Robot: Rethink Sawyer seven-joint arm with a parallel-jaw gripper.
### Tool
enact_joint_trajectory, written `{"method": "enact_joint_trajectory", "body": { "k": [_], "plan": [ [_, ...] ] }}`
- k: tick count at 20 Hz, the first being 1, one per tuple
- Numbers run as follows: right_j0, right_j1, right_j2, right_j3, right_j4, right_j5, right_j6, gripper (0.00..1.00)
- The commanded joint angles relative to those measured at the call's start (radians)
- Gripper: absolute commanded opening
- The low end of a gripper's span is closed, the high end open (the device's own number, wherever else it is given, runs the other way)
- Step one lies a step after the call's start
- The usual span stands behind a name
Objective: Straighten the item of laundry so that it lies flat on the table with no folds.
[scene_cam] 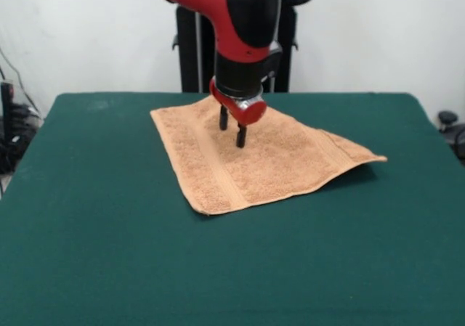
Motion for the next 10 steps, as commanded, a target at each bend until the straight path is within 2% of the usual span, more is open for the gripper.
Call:
{"method": "enact_joint_trajectory", "body": {
  "k": [1, 3, 5, 7, 10],
  "plan": [
    [0.032, 0.04, 0.002, -0.122, 0.037, -0.08, 0.16, 1.0],
    [0.032, 0.046, 0.005, -0.129, 0.035, -0.089, 0.156, 1.0],
    [0.03, 0.044, -0.003, -0.151, 0.025, -0.03, 0.128, 1.0],
    [0.046, 0.037, -0.042, -0.175, 0.02, 0.015, 0.113, 1.0],
    [0.055, 0.042, -0.092, -0.21, 0.003, 0.015, 0.09, 1.0]
  ]
}}
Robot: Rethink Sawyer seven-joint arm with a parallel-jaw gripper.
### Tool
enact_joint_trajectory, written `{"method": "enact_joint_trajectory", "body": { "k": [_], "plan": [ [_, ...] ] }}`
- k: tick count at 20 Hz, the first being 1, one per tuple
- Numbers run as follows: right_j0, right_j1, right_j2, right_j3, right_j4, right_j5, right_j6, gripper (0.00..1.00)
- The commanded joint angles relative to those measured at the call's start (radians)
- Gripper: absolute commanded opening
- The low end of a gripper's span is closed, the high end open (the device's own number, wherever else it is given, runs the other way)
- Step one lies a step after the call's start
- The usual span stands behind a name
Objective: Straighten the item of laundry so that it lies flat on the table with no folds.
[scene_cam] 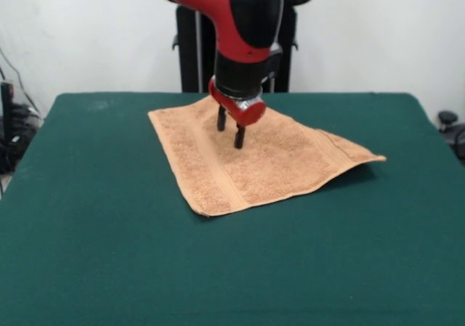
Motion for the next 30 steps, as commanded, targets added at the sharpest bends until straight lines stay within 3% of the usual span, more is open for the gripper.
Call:
{"method": "enact_joint_trajectory", "body": {
  "k": [1, 13, 21, 22, 30],
  "plan": [
    [0.028, 0.038, -0.079, -0.202, 0.002, 0.005, 0.088, 1.0],
    [-0.003, 0.102, -0.119, -0.309, -0.016, -0.07, 0.083, 1.0],
    [0.002, 0.057, -0.063, -0.197, -0.016, -0.026, 0.121, 1.0],
    [0.0, 0.052, -0.053, -0.188, -0.019, -0.015, 0.116, 0.0],
    [0.015, 0.001, -0.071, -0.156, -0.008, 0.037, 0.128, 0.0]
  ]
}}
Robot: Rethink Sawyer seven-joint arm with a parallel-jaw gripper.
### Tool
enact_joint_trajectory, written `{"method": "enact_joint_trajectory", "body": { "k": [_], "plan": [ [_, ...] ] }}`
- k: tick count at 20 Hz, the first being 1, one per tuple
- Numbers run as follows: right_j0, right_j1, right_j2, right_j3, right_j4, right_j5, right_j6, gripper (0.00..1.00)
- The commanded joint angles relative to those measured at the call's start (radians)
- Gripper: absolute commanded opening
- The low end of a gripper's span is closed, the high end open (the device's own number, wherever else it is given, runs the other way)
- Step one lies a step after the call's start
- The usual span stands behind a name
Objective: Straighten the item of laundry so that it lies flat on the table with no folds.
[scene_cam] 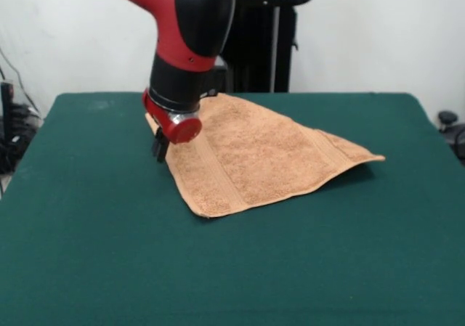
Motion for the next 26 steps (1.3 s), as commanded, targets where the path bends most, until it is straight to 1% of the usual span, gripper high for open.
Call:
{"method": "enact_joint_trajectory", "body": {
  "k": [1, 6, 8, 13, 17, 18, 20, 26],
  "plan": [
    [0.022, -0.065, 0.074, 0.056, -0.011, 0.062, 0.121, 0.0],
    [-0.005, -0.095, 0.115, 0.082, -0.035, 0.091, 0.084, 0.0],
    [-0.009, -0.089, 0.133, 0.098, -0.025, 0.067, 0.104, 0.0],
    [-0.068, -0.043, 0.227, 0.128, -0.009, 0.03, 0.116, 0.0],
    [-0.076, -0.032, 0.248, 0.141, -0.023, -0.011, 0.12, 0.0],
    [-0.08, -0.033, 0.255, 0.144, -0.025, -0.006, 0.12, 1.0],
    [-0.084, -0.033, 0.26, 0.151, -0.022, -0.011, 0.126, 1.0],
    [-0.067, -0.016, 0.275, 0.179, 0.01, -0.085, 0.197, 1.0]
  ]
}}
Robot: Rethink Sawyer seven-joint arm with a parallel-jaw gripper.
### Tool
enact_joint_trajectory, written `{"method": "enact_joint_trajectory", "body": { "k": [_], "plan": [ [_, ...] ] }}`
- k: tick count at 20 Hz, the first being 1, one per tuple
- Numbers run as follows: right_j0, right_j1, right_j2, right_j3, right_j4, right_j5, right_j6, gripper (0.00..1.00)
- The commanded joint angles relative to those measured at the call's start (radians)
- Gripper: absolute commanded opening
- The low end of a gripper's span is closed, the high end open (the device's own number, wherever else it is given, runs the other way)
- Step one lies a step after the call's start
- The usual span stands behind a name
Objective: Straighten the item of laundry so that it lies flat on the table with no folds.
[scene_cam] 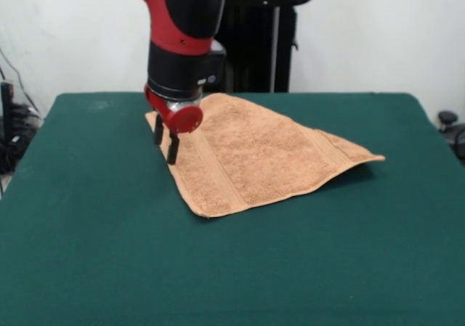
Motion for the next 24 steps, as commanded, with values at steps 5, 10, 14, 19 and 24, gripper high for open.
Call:
{"method": "enact_joint_trajectory", "body": {
  "k": [5, 10, 14, 19, 24],
  "plan": [
    [0.071, 0.057, 0.152, 0.144, 0.039, -0.086, 0.239, 1.0],
    [0.059, 0.095, 0.197, 0.157, 0.045, -0.172, 0.262, 1.0],
    [0.038, 0.134, 0.224, 0.138, 0.039, -0.23, 0.258, 1.0],
    [0.038, 0.158, 0.233, 0.126, 0.055, -0.266, 0.267, 1.0],
    [0.046, 0.17, 0.227, 0.122, 0.07, -0.263, 0.261, 1.0]
  ]
}}
